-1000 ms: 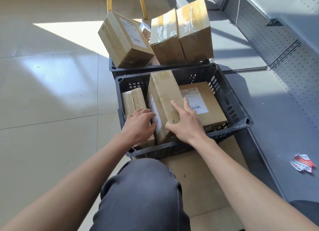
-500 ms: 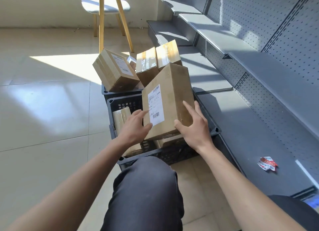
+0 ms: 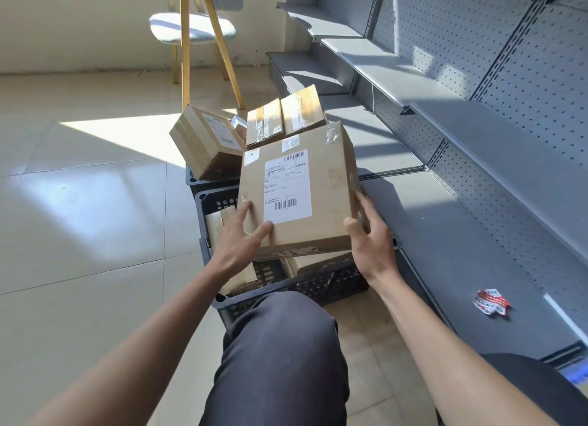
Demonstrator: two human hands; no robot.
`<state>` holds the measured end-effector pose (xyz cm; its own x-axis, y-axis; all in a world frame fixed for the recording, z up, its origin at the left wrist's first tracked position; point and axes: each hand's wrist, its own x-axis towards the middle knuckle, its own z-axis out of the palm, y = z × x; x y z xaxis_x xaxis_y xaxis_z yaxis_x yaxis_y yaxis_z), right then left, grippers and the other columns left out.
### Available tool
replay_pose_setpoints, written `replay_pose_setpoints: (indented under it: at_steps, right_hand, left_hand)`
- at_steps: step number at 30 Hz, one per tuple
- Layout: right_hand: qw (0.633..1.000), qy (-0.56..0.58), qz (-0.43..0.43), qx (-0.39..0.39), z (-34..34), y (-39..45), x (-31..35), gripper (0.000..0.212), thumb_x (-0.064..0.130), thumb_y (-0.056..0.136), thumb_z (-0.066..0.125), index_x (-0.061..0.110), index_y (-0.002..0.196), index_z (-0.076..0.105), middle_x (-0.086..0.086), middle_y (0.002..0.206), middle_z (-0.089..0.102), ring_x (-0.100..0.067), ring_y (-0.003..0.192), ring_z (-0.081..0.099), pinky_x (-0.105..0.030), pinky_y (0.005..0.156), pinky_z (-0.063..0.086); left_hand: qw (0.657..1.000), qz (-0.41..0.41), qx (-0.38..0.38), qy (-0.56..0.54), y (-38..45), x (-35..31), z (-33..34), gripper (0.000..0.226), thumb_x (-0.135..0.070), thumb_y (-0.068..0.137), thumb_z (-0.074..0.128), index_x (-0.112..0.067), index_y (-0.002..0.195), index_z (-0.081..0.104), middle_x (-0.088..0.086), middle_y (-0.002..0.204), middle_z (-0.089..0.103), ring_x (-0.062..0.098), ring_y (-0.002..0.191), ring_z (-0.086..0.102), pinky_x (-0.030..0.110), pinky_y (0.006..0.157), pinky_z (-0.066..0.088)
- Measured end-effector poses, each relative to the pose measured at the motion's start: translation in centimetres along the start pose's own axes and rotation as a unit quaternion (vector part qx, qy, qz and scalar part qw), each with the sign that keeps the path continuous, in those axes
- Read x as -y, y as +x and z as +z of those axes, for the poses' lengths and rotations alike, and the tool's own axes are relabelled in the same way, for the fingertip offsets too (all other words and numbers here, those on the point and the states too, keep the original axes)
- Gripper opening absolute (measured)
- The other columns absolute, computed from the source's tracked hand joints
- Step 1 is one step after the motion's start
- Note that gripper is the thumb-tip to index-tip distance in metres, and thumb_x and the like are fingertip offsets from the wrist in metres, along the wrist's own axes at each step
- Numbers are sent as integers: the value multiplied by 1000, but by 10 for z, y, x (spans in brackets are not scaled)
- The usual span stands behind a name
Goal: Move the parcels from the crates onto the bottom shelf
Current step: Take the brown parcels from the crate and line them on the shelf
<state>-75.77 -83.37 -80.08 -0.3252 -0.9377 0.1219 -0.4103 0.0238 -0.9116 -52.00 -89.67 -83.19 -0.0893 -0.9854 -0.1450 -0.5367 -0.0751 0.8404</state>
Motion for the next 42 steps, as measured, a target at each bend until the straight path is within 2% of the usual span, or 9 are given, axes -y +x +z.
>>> replay_pose_setpoints:
  at_steps: [5,8,11,14,17,22,27,36,42]
  right_hand:
    - [999,-33,-11,17,6,-1,-7,58,46,96,35,34,153,36,15,150,48,-3,134,46,-32,114,36]
    - [997,-81,-16,8,10,-1,-12,55,32,104,34,31,158,24,8,160,35,-12,143,37,-28,116,29]
    - [992,-123,-38,9,10,-1,-15,56,17,106,36,35,157,23,6,164,24,-5,145,27,-26,119,21]
    - [986,-158,-15,48,5,-4,-17,56,39,103,49,40,155,30,-2,167,11,-12,151,16,-40,123,19]
    - [981,-178,7,81,-5,-10,-20,88,63,82,68,43,156,23,-1,168,-5,-18,153,10,-37,121,17]
    - [982,-184,2,39,-28,-18,-18,100,55,75,80,40,156,24,-2,168,-5,-22,153,16,-33,119,19]
    - [985,-173,-4,-28,-67,-38,-14,100,49,73,84,37,155,29,-3,168,1,-16,152,18,-25,119,20]
    - [970,-209,31,-117,-171,-102,2,100,50,75,82,39,156,25,-2,168,-3,-19,152,16,-26,114,22]
    - [958,-212,60,-182,-239,-154,1,100,51,76,82,39,157,24,-1,168,-5,-15,153,9,-18,110,14]
  left_hand:
    - [1000,10,-3,-15,-4,0,0,86,-69,80,61,-41,154,30,2,157,38,30,132,48,65,102,45]
    - [1000,19,-17,-16,-4,-3,3,81,-61,84,64,-37,155,33,2,157,35,27,136,41,63,106,43]
    - [999,39,-26,6,-3,-6,3,81,-62,81,63,-39,153,35,1,155,36,24,137,38,61,110,39]
    - [997,68,-24,24,-3,-11,3,78,-57,83,68,-39,153,37,3,155,33,23,137,37,54,111,39]
    - [994,99,-16,46,-3,-16,4,75,-52,85,74,-43,151,39,2,156,28,26,137,36,54,112,41]
    - [989,133,17,67,-11,-34,13,76,-59,79,77,-47,147,44,2,159,22,30,144,28,61,117,32]
    - [981,177,32,69,-28,-72,31,78,-55,79,79,-47,148,43,6,164,14,31,149,21,56,121,24]
    - [961,260,86,48,-78,-144,89,76,-57,79,78,-48,147,44,4,164,13,29,151,20,56,122,25]
    - [938,313,139,49,-118,-196,140,79,-60,78,77,-51,148,42,3,165,12,27,151,20,53,122,26]
